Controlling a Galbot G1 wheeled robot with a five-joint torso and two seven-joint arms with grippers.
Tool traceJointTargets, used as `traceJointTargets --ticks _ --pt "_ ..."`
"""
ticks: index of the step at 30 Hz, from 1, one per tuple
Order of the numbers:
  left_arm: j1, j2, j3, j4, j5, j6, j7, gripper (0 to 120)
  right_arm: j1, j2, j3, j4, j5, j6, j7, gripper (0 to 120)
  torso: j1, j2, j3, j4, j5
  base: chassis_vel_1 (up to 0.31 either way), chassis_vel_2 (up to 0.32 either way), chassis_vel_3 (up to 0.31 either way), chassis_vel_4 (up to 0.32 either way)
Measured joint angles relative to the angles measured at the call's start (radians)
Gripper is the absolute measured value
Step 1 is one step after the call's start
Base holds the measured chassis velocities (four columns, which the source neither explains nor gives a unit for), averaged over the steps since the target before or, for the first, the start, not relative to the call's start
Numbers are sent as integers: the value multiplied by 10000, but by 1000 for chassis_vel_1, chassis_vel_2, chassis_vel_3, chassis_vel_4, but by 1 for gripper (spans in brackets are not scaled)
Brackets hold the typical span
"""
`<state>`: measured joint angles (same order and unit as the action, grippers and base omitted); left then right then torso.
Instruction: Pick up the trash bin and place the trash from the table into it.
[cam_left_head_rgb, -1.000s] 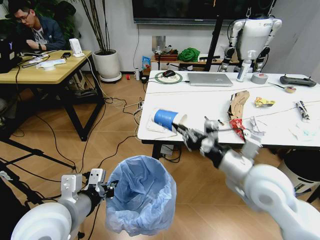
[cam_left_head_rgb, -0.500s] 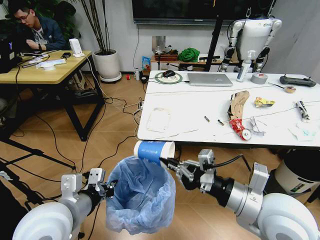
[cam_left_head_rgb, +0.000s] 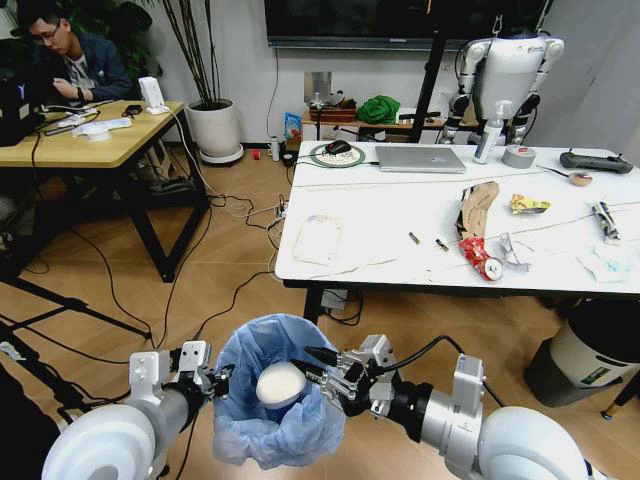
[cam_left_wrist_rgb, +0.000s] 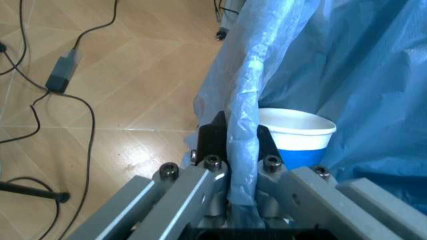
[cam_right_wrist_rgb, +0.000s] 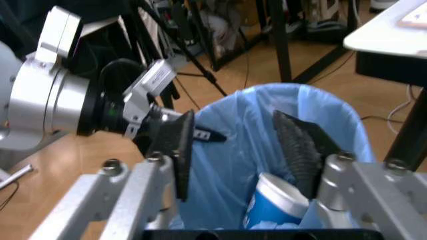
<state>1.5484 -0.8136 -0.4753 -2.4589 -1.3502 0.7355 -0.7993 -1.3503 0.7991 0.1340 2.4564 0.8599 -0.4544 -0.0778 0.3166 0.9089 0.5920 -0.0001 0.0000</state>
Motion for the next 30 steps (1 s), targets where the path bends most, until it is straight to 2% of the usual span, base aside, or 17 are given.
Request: traceJointTargets --ticks 3,5,9,10,11,16,18,19,23,30 --pt "93 -10 1 -24 72 0 25 0 435 99 281 -11 516 78 443 58 0 0 0 0 0 0 0 0 0" --pt "125 -8 1 -46 101 0 46 0 580 137 357 -47 671 86 615 62 0 0 -1 0 0 0 0 0 0" --pt "203 94 -18 -155 142 0 143 0 1459 351 736 -610 1341 104 1637 76 0 0 0 1 1 0 0 0 0" --pt "212 131 -42 -178 140 0 159 0 1854 441 753 -947 1539 99 2053 83 0 0 0 1 1 0 0 0 0" --pt "212 131 -42 -178 140 0 159 0 1854 441 753 -947 1539 99 2053 83 0 0 0 1 1 0 0 0 0" --pt "293 167 -58 -208 139 0 193 0 3495 1204 -169 -2446 2307 74 4330 98 1 0 1 2 0 0 0 0 0" --pt "354 185 -76 -272 134 -1 203 0 4058 1540 -647 -2932 3154 73 5385 100 2 0 1 4 0 0 0 0 0" --pt "354 185 -76 -272 134 -1 203 0 4058 1540 -647 -2932 3154 73 5385 100 2 0 1 4 0 0 0 0 0" --pt "404 212 -153 -345 108 0 233 0 4609 1958 -951 -3343 4806 -26 6510 100 1 0 1 2 -1 0 0 0 0" --pt "413 377 -134 -368 91 0 364 0 5106 2546 -962 -3780 6309 125 7281 100 1 0 1 1 -1 0 0 0 0"
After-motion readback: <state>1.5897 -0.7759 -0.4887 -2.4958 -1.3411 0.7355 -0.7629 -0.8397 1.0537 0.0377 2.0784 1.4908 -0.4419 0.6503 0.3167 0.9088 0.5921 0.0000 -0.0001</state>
